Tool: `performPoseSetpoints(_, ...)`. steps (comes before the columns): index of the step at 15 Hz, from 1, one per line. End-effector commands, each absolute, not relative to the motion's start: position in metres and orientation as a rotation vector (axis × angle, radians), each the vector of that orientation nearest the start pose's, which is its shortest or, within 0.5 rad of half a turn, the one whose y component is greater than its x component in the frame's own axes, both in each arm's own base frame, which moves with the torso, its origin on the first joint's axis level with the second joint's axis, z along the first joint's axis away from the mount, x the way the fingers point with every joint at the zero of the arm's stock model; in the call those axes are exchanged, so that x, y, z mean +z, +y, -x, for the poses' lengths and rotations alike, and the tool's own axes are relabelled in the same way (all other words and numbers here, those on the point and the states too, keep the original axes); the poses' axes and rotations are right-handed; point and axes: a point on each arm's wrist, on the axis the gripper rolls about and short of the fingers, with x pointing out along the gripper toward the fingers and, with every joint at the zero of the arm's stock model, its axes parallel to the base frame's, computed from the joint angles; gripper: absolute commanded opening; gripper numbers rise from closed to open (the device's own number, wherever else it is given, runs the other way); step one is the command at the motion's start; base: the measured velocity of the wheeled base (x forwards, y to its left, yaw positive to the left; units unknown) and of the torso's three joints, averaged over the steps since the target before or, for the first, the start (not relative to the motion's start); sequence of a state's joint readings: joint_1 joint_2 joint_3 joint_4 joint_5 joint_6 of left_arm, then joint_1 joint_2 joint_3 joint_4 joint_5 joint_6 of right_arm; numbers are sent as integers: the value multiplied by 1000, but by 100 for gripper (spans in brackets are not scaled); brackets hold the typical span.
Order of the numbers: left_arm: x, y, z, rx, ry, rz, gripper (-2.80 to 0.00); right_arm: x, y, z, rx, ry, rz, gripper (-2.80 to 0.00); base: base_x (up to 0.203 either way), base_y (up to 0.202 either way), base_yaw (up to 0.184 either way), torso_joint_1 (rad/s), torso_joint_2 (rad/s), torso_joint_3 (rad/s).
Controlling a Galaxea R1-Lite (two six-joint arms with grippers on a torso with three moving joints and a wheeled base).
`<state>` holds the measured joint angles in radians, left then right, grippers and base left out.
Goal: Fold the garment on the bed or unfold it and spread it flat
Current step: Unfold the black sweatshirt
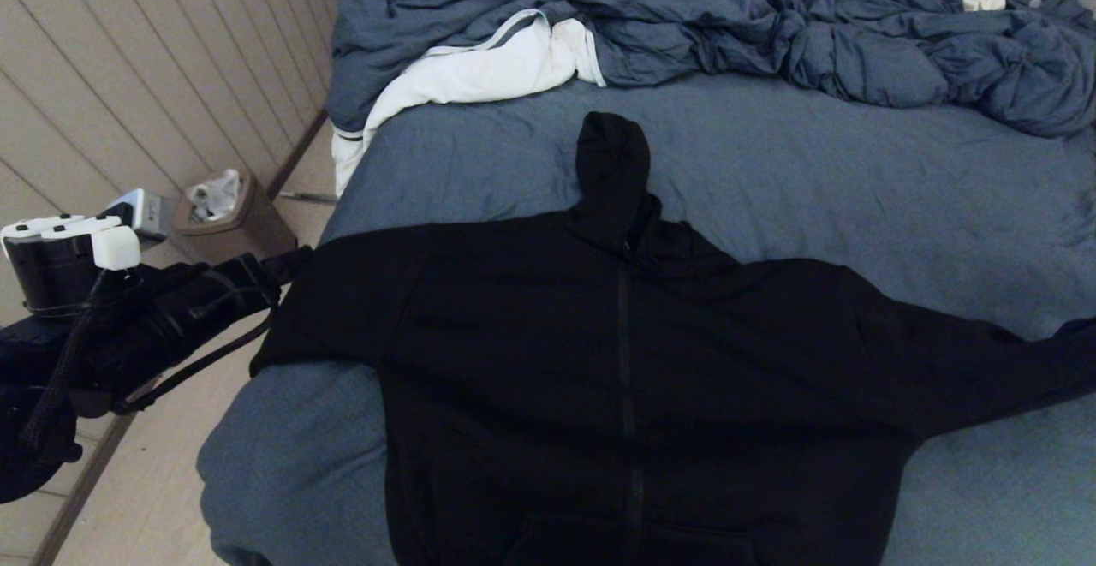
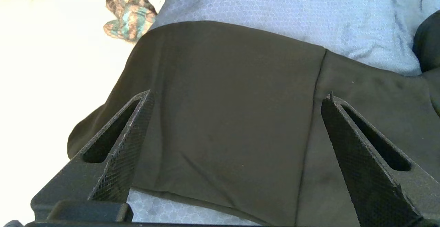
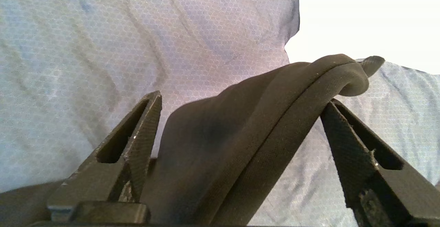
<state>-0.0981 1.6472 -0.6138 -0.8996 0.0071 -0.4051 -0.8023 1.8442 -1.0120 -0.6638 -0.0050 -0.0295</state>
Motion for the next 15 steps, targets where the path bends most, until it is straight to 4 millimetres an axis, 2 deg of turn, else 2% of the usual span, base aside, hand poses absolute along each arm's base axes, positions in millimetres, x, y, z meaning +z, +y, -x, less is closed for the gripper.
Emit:
performPoseSetpoints(1,175,-27,-276,-63,144,400,0,198,-252,-243,-803,158,-33,0,0,0,0,0,0,0)
performPoseSetpoints(5,174,-27,-275,-67,148,401,0,196,-256,-246,-806,161,-32,0,0,0,0,0,0,0)
performPoseSetpoints(6,174,-27,-275,-69,146,401,0,201,-258,-247,-806,143,-28,0,0,0,0,0,0,0)
performPoseSetpoints(10,175,-27,-274,-66,139,401,0,239,-256,-239,-816,-14,-64,0,0,0,0,0,0,0)
performPoseSetpoints(13,178,-27,-274,-64,124,406,0,248,-246,-233,-804,-32,-58,0,0,0,0,0,0,0)
performPoseSetpoints(15,189,-26,-268,-68,90,407,0,254,-237,-230,-792,-42,-56,0,0,0,0,0,0,0)
